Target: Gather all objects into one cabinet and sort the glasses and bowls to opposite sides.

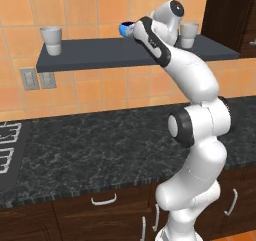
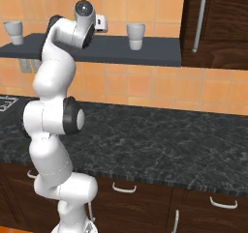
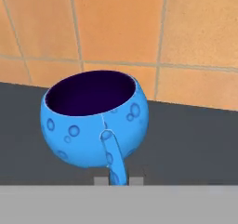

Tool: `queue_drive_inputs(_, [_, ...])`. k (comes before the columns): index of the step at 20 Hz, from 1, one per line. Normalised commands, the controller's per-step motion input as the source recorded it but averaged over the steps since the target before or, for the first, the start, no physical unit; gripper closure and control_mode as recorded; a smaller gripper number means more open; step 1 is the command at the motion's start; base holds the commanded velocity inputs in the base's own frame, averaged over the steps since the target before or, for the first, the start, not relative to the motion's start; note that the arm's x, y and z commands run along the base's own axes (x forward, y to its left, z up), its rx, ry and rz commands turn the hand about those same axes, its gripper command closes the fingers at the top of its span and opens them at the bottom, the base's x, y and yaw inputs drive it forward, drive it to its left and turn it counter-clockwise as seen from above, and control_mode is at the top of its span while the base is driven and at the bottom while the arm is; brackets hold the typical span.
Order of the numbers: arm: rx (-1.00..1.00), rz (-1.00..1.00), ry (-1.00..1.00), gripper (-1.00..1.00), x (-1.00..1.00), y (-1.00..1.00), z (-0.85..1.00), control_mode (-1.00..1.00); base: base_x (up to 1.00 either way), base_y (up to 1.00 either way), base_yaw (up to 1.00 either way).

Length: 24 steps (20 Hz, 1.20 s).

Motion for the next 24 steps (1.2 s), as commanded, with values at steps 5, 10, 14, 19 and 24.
queue_drive_inputs(5, [0.18,0.0,0.4,1.0,-0.42,-0.05,0.73,-1.0,0.0,0.0,0.0])
queue_drive_inputs(10, [-0.11,0.04,-0.04,1.0,-0.62,0.0,-0.6,-1.0,0.0,0.0,0.0])
queue_drive_inputs(14, [-0.02,0.02,-0.43,1.0,-1.0,-0.09,-0.41,-1.0,0.0,0.0,0.0])
queue_drive_inputs(19, [-0.05,0.0,-0.59,1.0,-1.0,0.0,-0.34,-1.0,0.0,0.0,0.0])
queue_drive_inputs(24, [-0.05,0.0,-0.5,1.0,-1.0,-0.16,-0.97,-1.0,0.0,0.0,0.0])
